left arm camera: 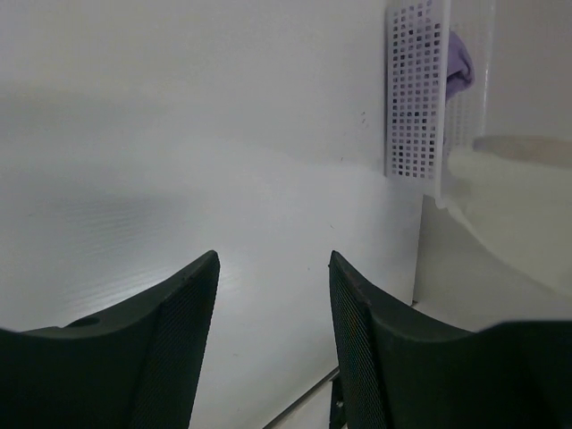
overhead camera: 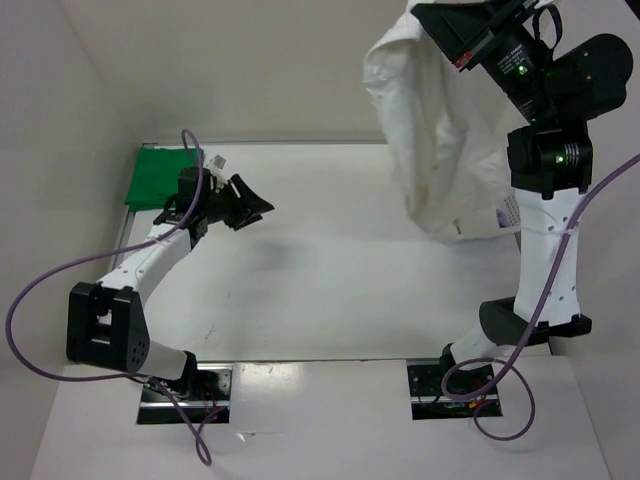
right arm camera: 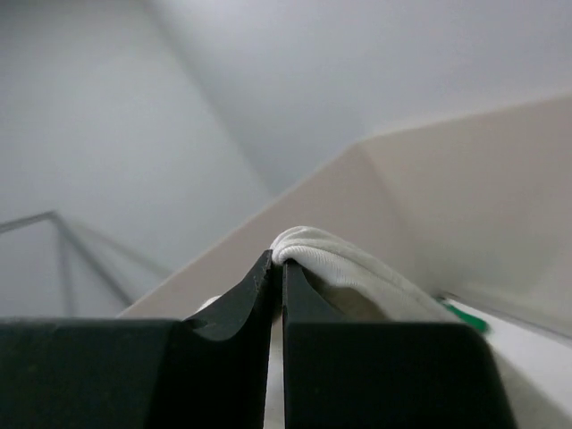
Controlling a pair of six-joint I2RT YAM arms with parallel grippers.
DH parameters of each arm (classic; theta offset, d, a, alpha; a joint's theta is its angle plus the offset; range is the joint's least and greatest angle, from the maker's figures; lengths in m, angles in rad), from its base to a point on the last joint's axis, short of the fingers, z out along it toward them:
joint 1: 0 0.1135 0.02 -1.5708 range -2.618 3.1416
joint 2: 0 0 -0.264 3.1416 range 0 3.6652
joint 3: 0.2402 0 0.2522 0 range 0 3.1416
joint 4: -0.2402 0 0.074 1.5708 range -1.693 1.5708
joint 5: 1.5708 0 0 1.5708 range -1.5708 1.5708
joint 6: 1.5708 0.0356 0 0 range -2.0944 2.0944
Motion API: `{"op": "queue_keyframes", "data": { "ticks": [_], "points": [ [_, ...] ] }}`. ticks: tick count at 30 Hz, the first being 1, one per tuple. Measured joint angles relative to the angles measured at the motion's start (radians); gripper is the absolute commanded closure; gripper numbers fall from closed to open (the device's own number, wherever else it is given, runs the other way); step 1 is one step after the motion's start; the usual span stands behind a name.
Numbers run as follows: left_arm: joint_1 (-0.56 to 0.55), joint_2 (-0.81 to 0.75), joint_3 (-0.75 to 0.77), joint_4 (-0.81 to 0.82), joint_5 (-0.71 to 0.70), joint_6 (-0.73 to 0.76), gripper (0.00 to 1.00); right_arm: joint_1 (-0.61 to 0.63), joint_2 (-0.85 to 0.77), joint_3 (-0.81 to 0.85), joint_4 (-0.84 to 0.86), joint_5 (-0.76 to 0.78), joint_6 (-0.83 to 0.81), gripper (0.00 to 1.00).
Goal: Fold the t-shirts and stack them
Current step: Move the tshirt to the center of the board
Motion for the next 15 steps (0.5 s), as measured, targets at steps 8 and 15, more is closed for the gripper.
{"op": "queue_keyframes", "data": {
  "ticks": [8,15],
  "points": [
    [0.114,-0.033,-0.058,-0.013,0.004,-0.031,0.39,0.201,0.172,0.367,0.156,-0.151,0.107,1.00],
    [0.247,-0.076,-0.056,-0.033,-0.004,-0.030,0.34,0.195,0.242,0.213,0.215,-0.182,0.114,1.00]
  ]
}}
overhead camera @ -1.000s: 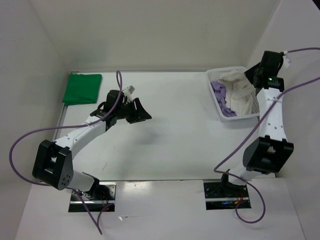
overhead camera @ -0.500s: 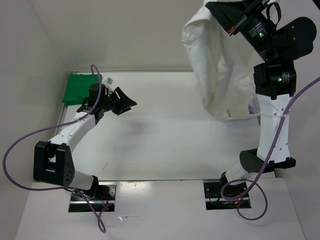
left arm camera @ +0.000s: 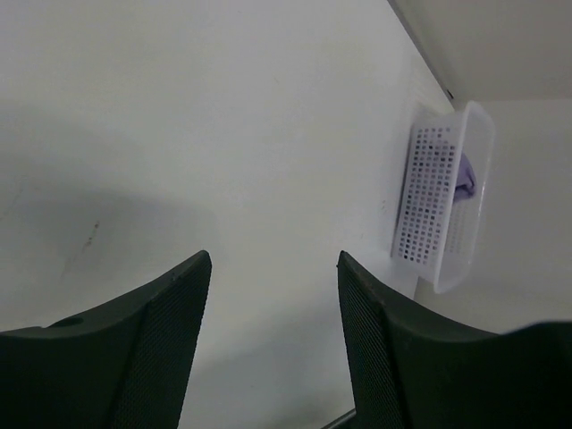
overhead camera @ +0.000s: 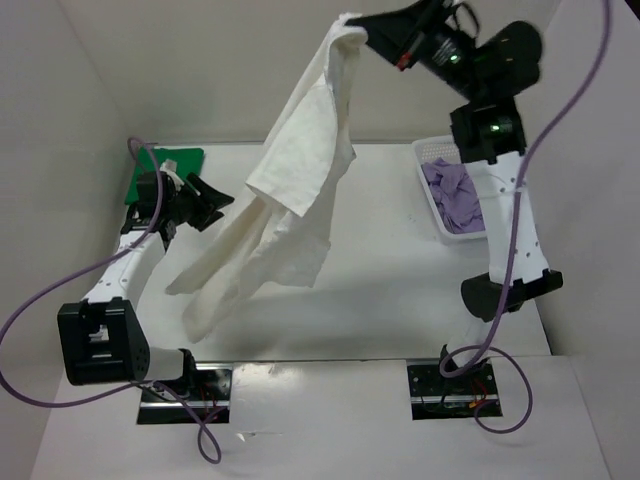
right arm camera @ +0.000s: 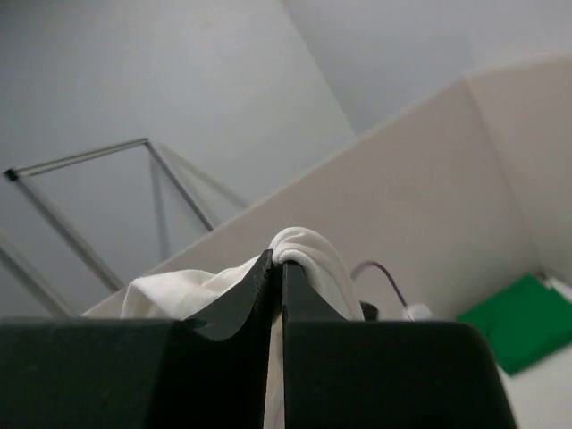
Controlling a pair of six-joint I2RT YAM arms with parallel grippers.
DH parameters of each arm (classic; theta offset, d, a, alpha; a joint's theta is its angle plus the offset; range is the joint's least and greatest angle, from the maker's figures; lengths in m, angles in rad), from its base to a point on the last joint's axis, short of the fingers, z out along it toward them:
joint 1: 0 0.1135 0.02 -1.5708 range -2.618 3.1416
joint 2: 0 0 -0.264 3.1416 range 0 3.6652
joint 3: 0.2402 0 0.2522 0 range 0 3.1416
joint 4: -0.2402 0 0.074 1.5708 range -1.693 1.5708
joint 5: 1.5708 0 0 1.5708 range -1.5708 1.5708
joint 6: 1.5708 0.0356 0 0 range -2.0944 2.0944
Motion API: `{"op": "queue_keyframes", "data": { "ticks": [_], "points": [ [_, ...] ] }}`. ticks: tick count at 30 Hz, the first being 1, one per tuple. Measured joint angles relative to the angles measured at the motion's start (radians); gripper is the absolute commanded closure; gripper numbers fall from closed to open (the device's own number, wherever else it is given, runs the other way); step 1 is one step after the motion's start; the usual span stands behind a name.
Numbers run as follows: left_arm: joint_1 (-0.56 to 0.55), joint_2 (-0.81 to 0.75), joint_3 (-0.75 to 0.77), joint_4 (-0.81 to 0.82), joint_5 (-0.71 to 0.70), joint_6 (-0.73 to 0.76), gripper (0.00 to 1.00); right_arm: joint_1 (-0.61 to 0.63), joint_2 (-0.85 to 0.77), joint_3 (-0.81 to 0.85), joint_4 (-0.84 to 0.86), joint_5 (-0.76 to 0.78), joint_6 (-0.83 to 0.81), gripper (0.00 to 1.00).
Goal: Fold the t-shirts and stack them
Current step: Move the tshirt to the center of the board
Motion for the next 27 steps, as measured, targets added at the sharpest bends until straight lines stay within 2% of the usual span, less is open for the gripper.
{"op": "queue_keyframes", "data": {
  "ticks": [5,8,9,11,12,15,19,20,21,22,23,24,27],
  "points": [
    [0.040,0.001,0.046,-0.068,-0.058,0.028,0.32,-0.053,-0.054,-0.644,0.054,0.055,-0.056,1.00],
    [0.052,0.024,0.101,-0.076,-0.090,0.056,0.31,-0.091,0.013,-0.931,-0.022,0.138,-0.106,0.92],
    [0.053,0.037,0.116,-0.075,-0.094,0.061,0.31,-0.097,0.037,-0.987,-0.063,0.173,-0.122,0.80],
    [0.053,0.066,0.133,-0.073,-0.116,0.082,0.31,-0.108,0.080,-1.072,-0.169,0.267,-0.156,0.68],
    [0.053,0.076,0.132,-0.078,-0.129,0.089,0.31,-0.111,0.086,-1.094,-0.211,0.308,-0.171,0.56],
    [0.050,0.089,0.107,-0.101,-0.174,0.118,0.28,-0.113,0.064,-1.109,-0.291,0.416,-0.216,0.50],
    [0.027,0.087,0.035,-0.149,-0.246,0.161,0.25,-0.111,-0.049,-1.159,-0.291,0.483,-0.257,0.50],
    [0.023,0.084,0.011,-0.162,-0.262,0.166,0.24,-0.111,-0.082,-1.188,-0.290,0.488,-0.262,0.53],
    [0.018,0.077,-0.012,-0.172,-0.276,0.168,0.22,-0.108,-0.108,-1.215,-0.290,0.490,-0.267,0.59],
    [0.015,0.064,-0.042,-0.183,-0.291,0.168,0.22,-0.103,-0.129,-1.251,-0.284,0.496,-0.272,0.73],
    [0.015,0.049,-0.068,-0.199,-0.307,0.165,0.22,-0.096,-0.141,-1.287,-0.283,0.496,-0.278,0.80],
    [0.015,0.035,-0.091,-0.209,-0.321,0.161,0.22,-0.085,-0.144,-1.326,-0.285,0.499,-0.280,0.91],
    [0.015,0.012,-0.126,-0.226,-0.339,0.156,0.22,-0.049,-0.120,-1.391,-0.313,0.504,-0.283,0.94]
  ]
}}
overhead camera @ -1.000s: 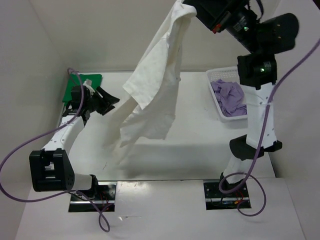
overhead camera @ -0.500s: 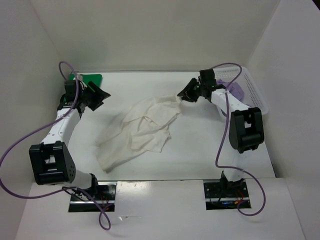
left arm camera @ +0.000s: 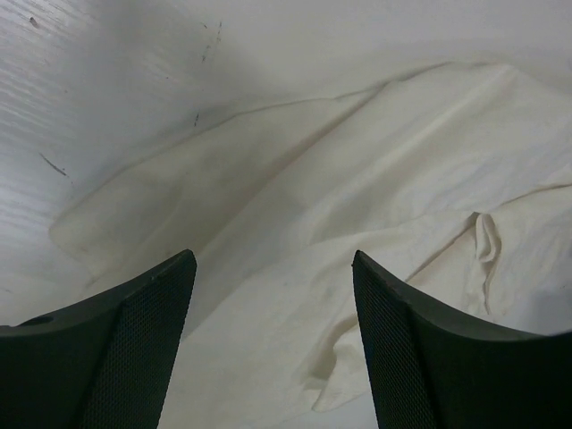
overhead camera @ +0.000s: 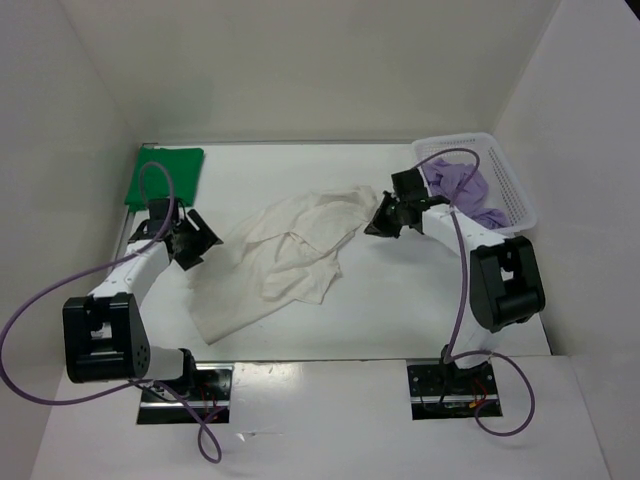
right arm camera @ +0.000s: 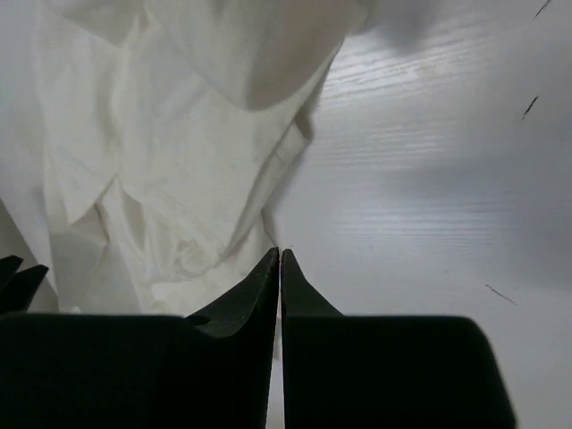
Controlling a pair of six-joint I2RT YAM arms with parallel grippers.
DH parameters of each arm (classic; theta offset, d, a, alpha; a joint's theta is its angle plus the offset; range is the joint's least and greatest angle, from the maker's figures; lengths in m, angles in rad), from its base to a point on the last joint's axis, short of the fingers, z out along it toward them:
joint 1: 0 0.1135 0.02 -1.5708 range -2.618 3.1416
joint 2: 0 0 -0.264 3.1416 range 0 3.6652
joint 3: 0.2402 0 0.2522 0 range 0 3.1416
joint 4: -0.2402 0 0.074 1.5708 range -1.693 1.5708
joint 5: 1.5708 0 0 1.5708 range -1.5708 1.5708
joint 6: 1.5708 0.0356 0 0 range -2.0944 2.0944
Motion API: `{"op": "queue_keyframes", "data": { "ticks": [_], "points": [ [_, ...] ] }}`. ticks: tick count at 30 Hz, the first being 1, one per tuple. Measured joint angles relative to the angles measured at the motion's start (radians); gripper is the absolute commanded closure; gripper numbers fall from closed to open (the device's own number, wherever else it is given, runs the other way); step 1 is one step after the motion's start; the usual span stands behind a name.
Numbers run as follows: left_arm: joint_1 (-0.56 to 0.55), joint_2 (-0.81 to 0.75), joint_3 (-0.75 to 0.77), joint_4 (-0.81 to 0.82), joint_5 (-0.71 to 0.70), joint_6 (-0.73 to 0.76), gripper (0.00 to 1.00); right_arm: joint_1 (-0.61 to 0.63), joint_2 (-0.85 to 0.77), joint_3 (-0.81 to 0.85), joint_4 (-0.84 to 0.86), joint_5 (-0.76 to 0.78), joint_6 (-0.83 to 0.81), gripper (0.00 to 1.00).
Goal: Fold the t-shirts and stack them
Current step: Move the tshirt to the center of the board
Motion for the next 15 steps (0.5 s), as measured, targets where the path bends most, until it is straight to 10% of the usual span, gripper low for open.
{"op": "queue_keyframes", "data": {
  "ticks": [7,12,15],
  "points": [
    [0.000,0.026,-0.023,0.012,-0.005,-0.001,0.27,0.061,0.045,-0.008,-0.005,0.033,-0.023,0.52],
    [-0.003,0.151,-0.020,0.061,0.002,-0.021,0.79,0.061,0.158,0.000,-0.001,0.039,-0.029,0.51],
    [-0.004,0.223,-0.005,0.077,0.010,-0.029,0.92,0.061,0.224,0.031,-0.003,0.027,-0.029,0.53]
  ]
}}
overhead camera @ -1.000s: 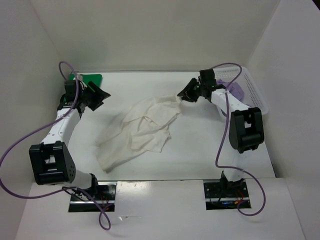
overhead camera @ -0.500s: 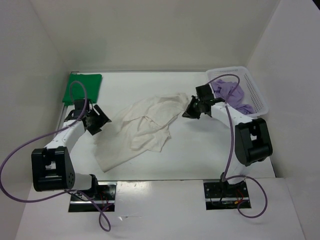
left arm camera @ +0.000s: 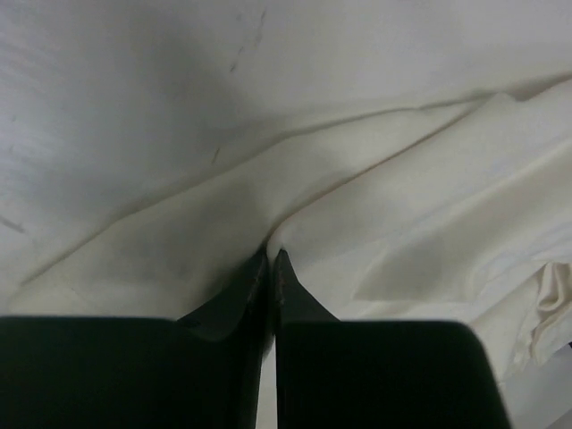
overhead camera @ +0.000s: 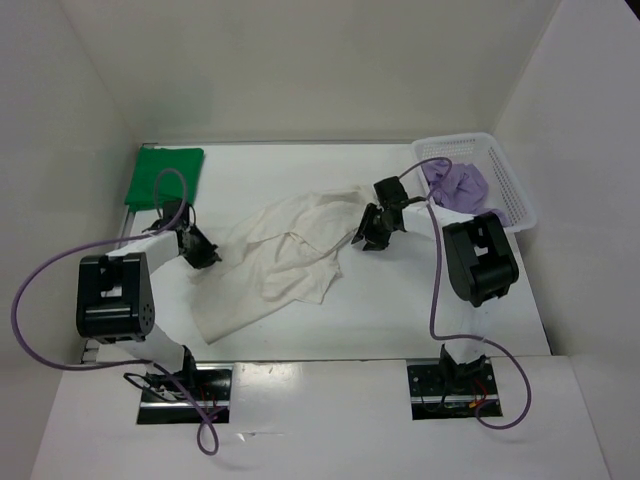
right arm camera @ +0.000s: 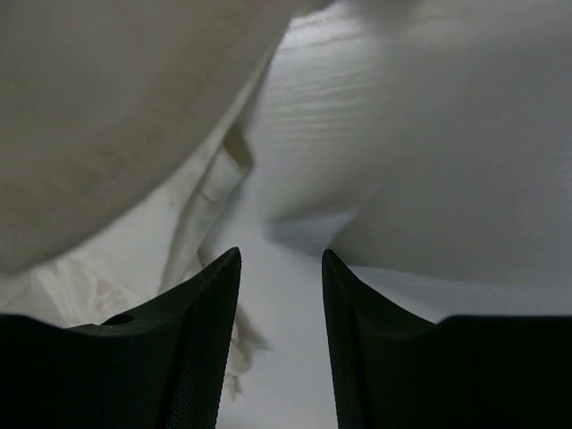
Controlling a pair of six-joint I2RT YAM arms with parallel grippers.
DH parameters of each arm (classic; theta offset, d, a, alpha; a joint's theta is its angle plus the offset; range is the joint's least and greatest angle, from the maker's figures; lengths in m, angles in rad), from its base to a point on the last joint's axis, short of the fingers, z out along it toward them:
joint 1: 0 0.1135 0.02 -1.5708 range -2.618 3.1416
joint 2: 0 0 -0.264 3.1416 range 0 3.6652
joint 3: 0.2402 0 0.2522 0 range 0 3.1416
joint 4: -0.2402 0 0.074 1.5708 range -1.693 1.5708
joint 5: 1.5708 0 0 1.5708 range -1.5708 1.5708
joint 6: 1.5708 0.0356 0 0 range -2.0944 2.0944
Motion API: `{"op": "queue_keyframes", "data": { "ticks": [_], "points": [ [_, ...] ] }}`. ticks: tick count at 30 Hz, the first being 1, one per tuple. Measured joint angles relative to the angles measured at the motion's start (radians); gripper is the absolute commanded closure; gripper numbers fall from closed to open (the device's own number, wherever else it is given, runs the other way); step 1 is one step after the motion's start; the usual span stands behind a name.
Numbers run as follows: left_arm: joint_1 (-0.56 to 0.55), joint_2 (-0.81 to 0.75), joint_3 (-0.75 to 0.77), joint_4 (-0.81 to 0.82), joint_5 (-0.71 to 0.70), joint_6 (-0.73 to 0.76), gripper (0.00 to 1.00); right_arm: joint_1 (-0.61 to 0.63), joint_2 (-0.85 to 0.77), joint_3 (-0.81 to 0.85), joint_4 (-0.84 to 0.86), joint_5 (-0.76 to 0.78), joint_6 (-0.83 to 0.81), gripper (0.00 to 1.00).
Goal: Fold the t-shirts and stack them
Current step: Move the tshirt to the center of the board, then flatten out the tshirt
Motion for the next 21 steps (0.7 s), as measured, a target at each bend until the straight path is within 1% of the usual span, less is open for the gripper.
{"op": "queue_keyframes", "data": {
  "ticks": [1,3,8,9,10,11,12,13,14,15,16,17,18,20,21],
  "points": [
    [0.000,0.018,0.017,-0.004,0.002,-0.001,0.97,0.000,0.009,0.012,0.003,-0.008,0.000,0.53],
    [0.000,0.053,0.074,-0.005,0.006,0.002,1.00,0.000,0.017,0.033,0.006,-0.014,0.000,0.53],
    [-0.012,0.158,0.287,0.029,0.017,0.002,1.00,0.000,0.042,0.111,0.025,-0.014,0.005,0.53],
    [-0.017,0.187,0.335,0.041,0.019,0.001,0.96,0.000,0.058,0.133,0.031,-0.013,0.005,0.53],
    [-0.023,0.211,0.375,0.047,0.021,0.000,0.88,0.000,0.080,0.156,0.037,-0.010,0.005,0.54],
    [-0.032,0.238,0.417,0.053,0.027,0.000,0.76,0.000,0.105,0.182,0.039,-0.008,0.005,0.64],
    [-0.039,0.257,0.447,0.059,0.035,0.003,0.63,0.000,0.133,0.208,0.040,-0.005,0.002,0.69],
    [-0.047,0.272,0.476,0.060,0.049,0.004,0.42,0.000,0.162,0.234,0.039,-0.001,0.003,0.75],
    [-0.050,0.280,0.493,0.060,0.060,0.009,0.33,-0.001,0.194,0.268,0.032,0.006,0.005,0.86],
    [-0.056,0.282,0.508,0.060,0.073,0.010,0.24,-0.003,0.222,0.303,0.026,0.011,0.003,0.90],
    [-0.061,0.282,0.518,0.059,0.078,0.011,0.16,-0.006,0.249,0.340,0.020,0.017,0.003,0.93],
    [-0.064,0.277,0.521,0.060,0.081,0.014,0.00,-0.008,0.273,0.380,0.011,0.019,0.004,0.93],
    [-0.065,0.267,0.520,0.059,0.080,0.019,0.00,-0.011,0.291,0.425,-0.006,0.021,0.005,0.93],
    [-0.060,0.232,0.498,0.053,0.075,0.019,0.00,-0.021,0.305,0.504,-0.023,0.033,0.004,0.87],
    [-0.053,0.204,0.475,0.055,0.075,0.023,0.00,-0.026,0.304,0.529,-0.027,0.039,0.004,0.73]
  ]
}}
